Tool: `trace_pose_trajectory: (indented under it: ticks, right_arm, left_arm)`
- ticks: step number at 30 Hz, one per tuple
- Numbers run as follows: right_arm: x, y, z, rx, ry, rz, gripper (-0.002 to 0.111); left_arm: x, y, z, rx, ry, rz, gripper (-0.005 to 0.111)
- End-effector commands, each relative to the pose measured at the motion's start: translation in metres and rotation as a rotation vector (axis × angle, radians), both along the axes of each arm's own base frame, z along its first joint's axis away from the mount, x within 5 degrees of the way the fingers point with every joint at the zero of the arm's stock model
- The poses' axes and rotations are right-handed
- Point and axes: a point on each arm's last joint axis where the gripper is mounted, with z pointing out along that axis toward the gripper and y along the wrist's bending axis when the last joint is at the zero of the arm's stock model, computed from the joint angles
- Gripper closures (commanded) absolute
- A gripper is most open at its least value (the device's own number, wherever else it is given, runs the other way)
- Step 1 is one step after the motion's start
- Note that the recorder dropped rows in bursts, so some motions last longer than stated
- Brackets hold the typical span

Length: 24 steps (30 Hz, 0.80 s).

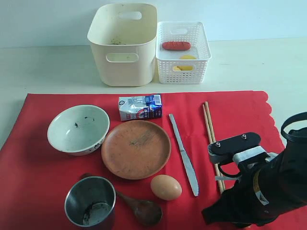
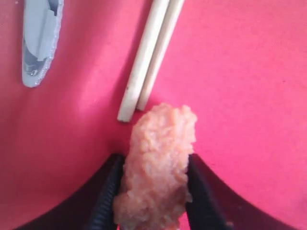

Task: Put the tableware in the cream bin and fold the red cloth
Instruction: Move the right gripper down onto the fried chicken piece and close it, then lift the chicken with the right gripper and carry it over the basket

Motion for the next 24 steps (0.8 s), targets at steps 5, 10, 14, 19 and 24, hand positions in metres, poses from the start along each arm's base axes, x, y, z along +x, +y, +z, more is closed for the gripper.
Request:
trace_pose_trajectory:
  ticks: [5,10,14,19,24]
  right_arm:
    - [-0.007,-0.006,0.017,0.030,-0.006,-0.058,0.086]
    - [-0.008,-0.008,0.033,0.092,-0.061,-0.057,0.086]
    - [-0.008,-0.007,0.046,0.158,-0.116,-0.054,0.086]
    - [-0.003,0.002,0.065,0.346,-0.257,-0.021,0.086]
    - [0.008,0.015,0.075,0.474,-0.412,0.103,0.086]
  left_arm:
    - [0.000,0.000,0.000,-0.009,-0.007,0.002,0.104]
    - [0.000,0.000,0.000,-0.009,-0.007,0.002,0.104]
    - [0.000,0.000,0.000,-0.009,-0.007,0.002,0.104]
    - [0.000,0.000,0.000,-0.009,-0.007,0.002,0.104]
    - [0.000,0.000,0.000,-0.009,-0.007,0.002,0.104]
